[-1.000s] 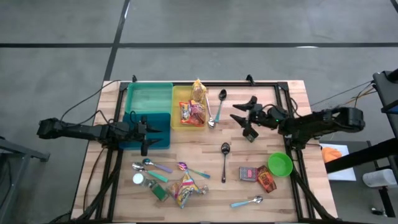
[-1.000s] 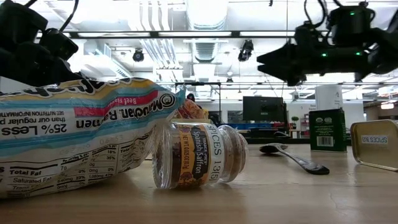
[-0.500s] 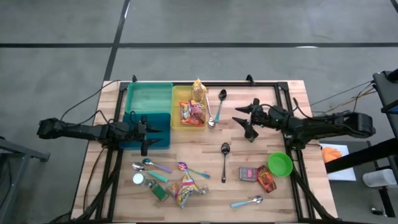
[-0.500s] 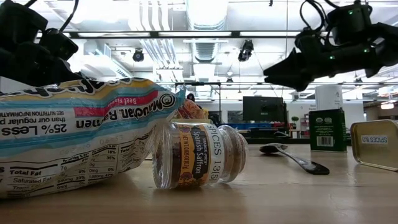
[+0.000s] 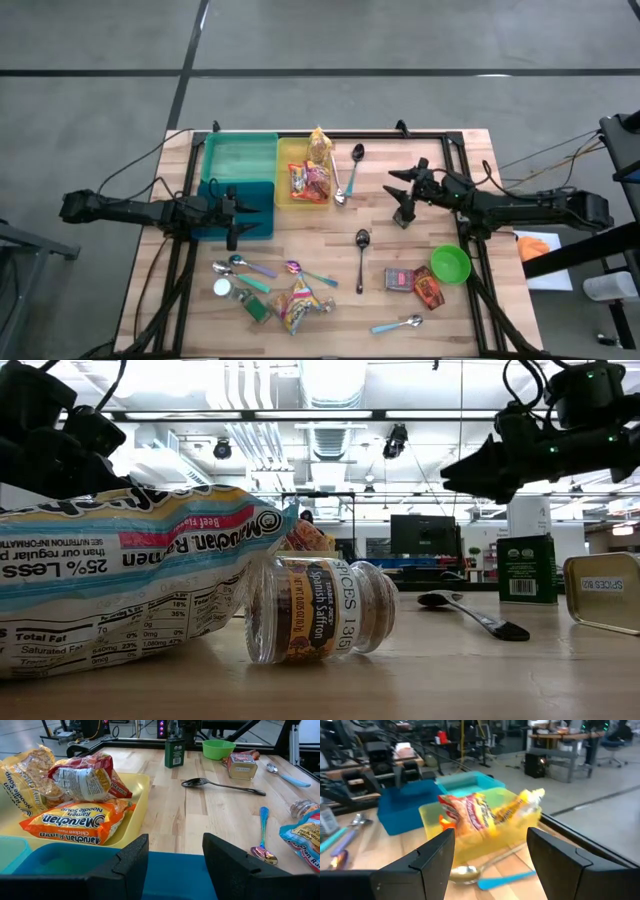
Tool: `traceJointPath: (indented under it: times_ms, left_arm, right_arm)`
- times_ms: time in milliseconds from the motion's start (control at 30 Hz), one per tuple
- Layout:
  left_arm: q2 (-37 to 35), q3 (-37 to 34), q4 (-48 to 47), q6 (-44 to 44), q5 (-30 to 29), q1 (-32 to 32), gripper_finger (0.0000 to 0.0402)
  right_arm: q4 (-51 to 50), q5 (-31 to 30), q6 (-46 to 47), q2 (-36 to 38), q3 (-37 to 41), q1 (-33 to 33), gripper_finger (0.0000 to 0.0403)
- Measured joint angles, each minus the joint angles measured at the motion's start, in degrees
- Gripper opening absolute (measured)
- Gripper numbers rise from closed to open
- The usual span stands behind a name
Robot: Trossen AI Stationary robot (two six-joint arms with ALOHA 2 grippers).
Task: Pick & Place Food Item
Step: Put the blue noodle pack into the yellow bin
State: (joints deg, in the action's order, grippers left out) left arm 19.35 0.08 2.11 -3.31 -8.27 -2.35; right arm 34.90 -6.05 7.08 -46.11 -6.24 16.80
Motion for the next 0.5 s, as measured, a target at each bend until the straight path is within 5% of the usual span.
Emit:
traceJointPath:
  times_ms: [500]
  left_arm:
    - [0.0,0.0,0.02,0.02,0.0,0.02,0.0189]
  right_arm:
    - [-2.0,-0.1,-2.99,1.49,0.06,0.0,0.0246]
